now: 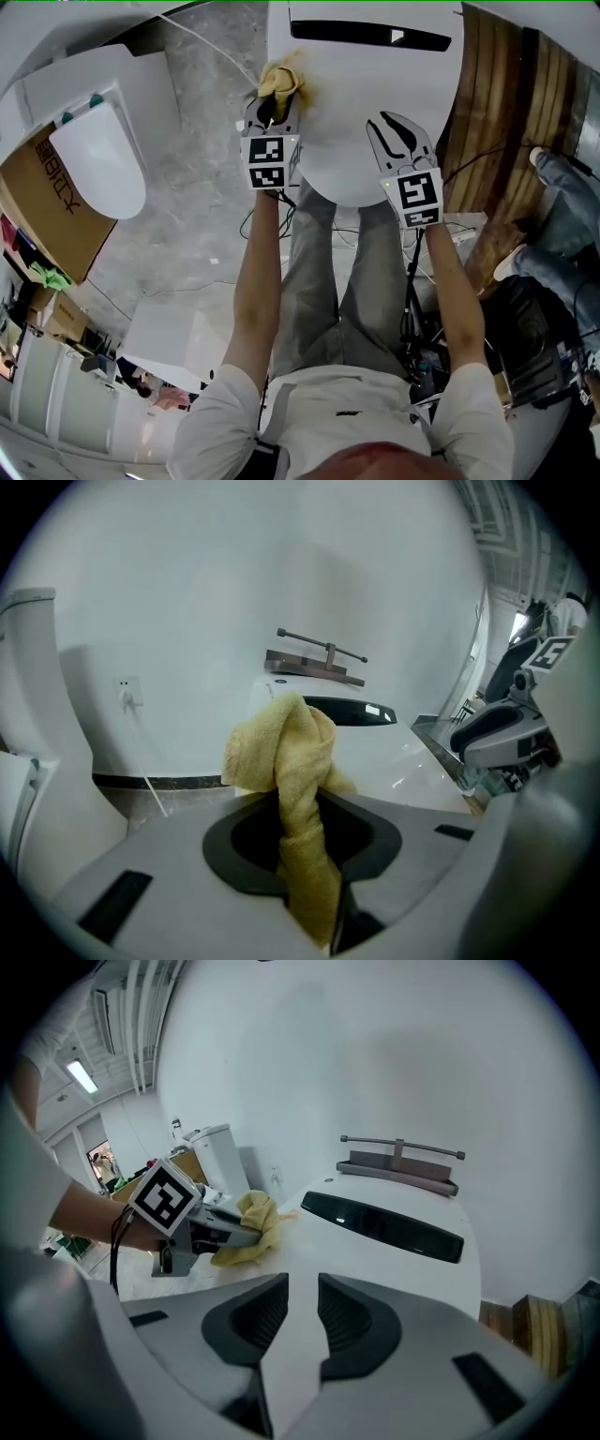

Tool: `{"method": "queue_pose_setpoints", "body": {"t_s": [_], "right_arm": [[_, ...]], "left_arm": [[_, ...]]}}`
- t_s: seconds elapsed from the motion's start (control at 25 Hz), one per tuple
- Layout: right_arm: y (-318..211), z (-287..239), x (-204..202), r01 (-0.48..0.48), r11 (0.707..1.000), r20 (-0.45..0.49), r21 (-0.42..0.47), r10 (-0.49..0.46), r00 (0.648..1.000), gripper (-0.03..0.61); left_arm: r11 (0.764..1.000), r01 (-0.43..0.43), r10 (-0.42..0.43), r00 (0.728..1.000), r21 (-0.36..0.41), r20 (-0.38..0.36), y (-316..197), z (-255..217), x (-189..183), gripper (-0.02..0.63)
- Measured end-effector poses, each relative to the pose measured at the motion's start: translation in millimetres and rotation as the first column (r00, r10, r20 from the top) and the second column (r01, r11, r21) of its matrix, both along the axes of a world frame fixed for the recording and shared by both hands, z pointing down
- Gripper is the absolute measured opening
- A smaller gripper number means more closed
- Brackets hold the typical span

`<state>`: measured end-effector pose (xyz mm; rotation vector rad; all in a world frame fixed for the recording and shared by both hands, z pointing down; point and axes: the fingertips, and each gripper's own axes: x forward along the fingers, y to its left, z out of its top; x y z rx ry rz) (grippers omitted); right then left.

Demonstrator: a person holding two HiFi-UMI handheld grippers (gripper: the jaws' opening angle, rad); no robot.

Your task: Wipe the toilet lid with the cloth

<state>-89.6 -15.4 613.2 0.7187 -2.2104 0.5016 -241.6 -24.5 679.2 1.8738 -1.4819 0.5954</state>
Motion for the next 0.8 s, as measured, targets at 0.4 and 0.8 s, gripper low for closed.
{"method": "queue_pose_setpoints", "body": {"t_s": [0.4, 0.8], "right_arm": [[-3, 8, 34, 0.001, 1.0, 0.026, -0.025, 0.0, 1.0, 0.114], [-12, 15, 66, 0.016, 0.999, 0.052, -0.044, -0.014, 0.999, 0.114]], "left_arm": [[0.991, 0.13, -0.13, 0.991, -0.027, 0.026, 21, 4, 5, 0.104], [0.979, 0.196, -0.193, 0.98, -0.051, 0.052, 35, 8, 37, 0.104]]}}
